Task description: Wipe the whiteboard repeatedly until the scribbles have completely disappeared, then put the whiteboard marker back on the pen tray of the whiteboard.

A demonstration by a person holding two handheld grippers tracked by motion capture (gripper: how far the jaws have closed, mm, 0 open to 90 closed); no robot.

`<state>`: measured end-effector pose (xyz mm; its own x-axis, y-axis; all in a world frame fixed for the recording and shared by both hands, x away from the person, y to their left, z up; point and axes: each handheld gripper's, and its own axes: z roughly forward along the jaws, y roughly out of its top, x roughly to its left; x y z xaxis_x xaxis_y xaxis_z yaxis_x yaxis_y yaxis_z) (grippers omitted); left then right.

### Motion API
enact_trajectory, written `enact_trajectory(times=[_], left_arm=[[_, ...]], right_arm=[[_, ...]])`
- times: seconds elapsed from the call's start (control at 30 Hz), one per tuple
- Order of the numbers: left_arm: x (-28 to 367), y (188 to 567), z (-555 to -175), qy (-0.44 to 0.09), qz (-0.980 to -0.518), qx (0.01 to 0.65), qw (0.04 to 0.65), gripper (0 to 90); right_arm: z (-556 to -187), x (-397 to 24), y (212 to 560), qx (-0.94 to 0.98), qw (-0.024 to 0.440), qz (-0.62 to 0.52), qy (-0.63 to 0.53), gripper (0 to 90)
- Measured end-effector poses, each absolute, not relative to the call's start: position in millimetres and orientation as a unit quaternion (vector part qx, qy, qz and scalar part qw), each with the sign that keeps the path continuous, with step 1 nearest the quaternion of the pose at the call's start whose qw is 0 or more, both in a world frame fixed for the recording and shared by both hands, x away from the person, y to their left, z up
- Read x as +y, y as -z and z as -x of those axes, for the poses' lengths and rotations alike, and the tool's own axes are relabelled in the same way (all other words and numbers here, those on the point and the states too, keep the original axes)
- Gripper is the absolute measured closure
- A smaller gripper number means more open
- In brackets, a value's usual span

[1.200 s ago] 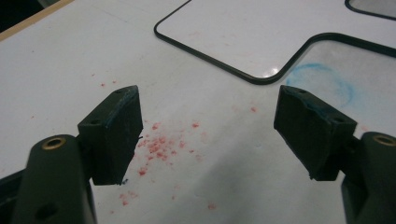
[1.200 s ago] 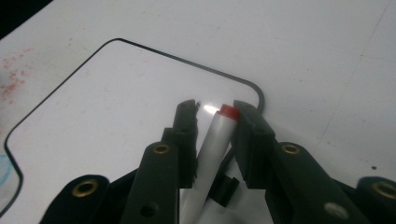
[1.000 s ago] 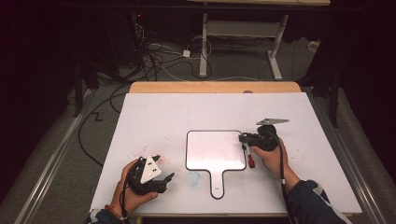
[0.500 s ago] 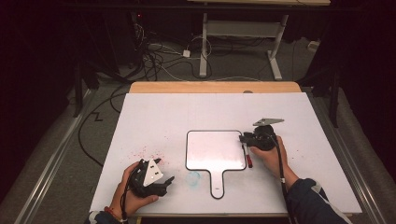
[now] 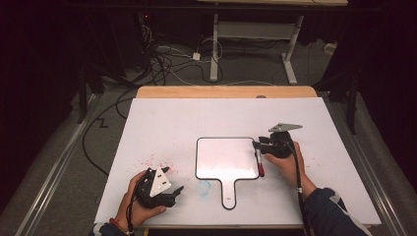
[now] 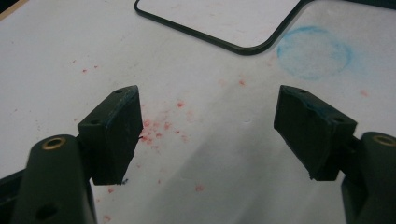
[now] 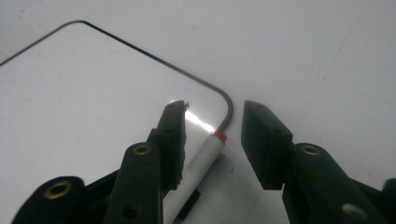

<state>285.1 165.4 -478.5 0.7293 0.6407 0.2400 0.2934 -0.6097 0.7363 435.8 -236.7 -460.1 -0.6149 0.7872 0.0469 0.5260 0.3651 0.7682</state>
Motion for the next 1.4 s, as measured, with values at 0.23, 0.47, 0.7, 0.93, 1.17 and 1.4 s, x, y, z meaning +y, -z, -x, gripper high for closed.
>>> enact_trajectory(times=[0.23, 0.47, 0.7, 0.93, 1.17, 1.4], left_arm=[[161.9, 482.6, -280.8, -0.233, -0.844, 0.296, 0.382, 23.0], [164.9, 479.7, -286.9, -0.242, -0.85, 0.285, 0.371, 23.0], [168.0, 477.9, -289.7, -0.251, -0.855, 0.275, 0.361, 22.6], [168.1, 477.5, -292.5, -0.25, -0.853, 0.278, 0.364, 22.3], [167.0, 474.9, -294.7, -0.255, -0.852, 0.276, 0.365, 22.3], [168.3, 475.1, -293.1, -0.259, -0.852, 0.284, 0.356, 21.6]], right_arm=[[-423.9, -237.7, 439.1, 0.81, 0.206, -0.365, -0.411, 52.7], [-409.7, -238.0, 419.5, 0.812, 0.248, -0.32, -0.421, 38.8], [-398.3, -238.9, 409.7, 0.807, 0.271, -0.307, -0.426, 30.9], [-375.8, -250.6, 403.2, 0.799, 0.298, -0.288, -0.435, 30.7], [-346.9, -272.2, 400.8, 0.792, 0.325, -0.266, -0.443, 26.6], [-323.2, -287.2, 410.1, 0.789, 0.347, -0.269, -0.429, 25.5]])
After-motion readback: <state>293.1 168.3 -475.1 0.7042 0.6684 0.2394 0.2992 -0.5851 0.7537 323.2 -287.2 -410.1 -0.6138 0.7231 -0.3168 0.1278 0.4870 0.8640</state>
